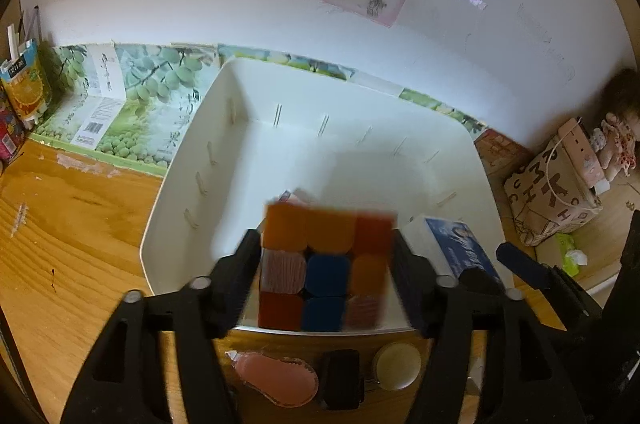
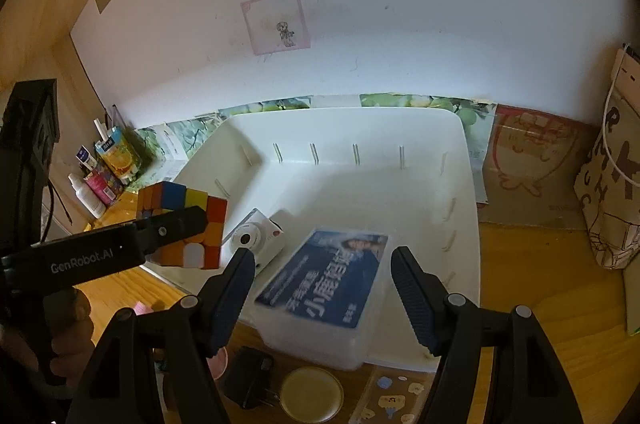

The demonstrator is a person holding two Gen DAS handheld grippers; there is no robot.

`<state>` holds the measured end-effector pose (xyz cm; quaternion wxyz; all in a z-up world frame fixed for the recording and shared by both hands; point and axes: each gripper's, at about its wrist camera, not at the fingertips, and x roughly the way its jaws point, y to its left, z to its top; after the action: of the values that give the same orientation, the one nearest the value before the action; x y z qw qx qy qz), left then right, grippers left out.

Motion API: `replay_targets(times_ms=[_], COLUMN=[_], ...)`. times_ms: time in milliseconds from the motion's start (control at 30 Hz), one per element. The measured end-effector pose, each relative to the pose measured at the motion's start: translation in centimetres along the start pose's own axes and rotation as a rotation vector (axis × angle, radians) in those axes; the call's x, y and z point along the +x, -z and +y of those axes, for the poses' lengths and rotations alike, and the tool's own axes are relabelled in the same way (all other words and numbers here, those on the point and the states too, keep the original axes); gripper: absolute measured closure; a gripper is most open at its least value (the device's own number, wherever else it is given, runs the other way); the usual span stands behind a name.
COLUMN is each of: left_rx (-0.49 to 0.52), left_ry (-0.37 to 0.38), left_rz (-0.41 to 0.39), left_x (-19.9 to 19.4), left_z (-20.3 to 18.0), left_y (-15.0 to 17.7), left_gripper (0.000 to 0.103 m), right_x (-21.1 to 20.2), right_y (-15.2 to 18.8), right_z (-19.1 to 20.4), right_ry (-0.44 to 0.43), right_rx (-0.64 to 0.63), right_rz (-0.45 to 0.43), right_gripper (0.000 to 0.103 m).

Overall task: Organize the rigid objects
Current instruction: 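Open the left gripper releasing the cube while the right gripper releases the floss box into the bin, then withdraw both grippers from the bin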

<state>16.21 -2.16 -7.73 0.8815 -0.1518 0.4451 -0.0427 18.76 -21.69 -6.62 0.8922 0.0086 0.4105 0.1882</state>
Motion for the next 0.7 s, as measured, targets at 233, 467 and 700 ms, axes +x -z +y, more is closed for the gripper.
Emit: replay_targets(times_ms=[233, 467, 700], left_rx=[0.016, 0.017, 0.029], left_ry=[-0.004, -0.019, -0.029], left_rz=[-0.057, -0.106, -0.153], left_x=[-2.1, -4.5, -7.3], left_z=[-0.4, -0.7, -1.5], left_y=[-0.5, -0.5, 0.2], left_gripper=[0.019, 0.019, 0.019], right_x=[-1.0, -3.2, -5.8], right_y=[-0.1, -0.1, 0.1], right_z=[-0.3, -0.1, -0.1], right_ry=[0.0, -0.01, -0.016], right_rx=[0.02, 0.015, 0.015], right_rz=[-0.006, -0.053, -0.106], right_gripper=[0.03, 0.026, 0.026])
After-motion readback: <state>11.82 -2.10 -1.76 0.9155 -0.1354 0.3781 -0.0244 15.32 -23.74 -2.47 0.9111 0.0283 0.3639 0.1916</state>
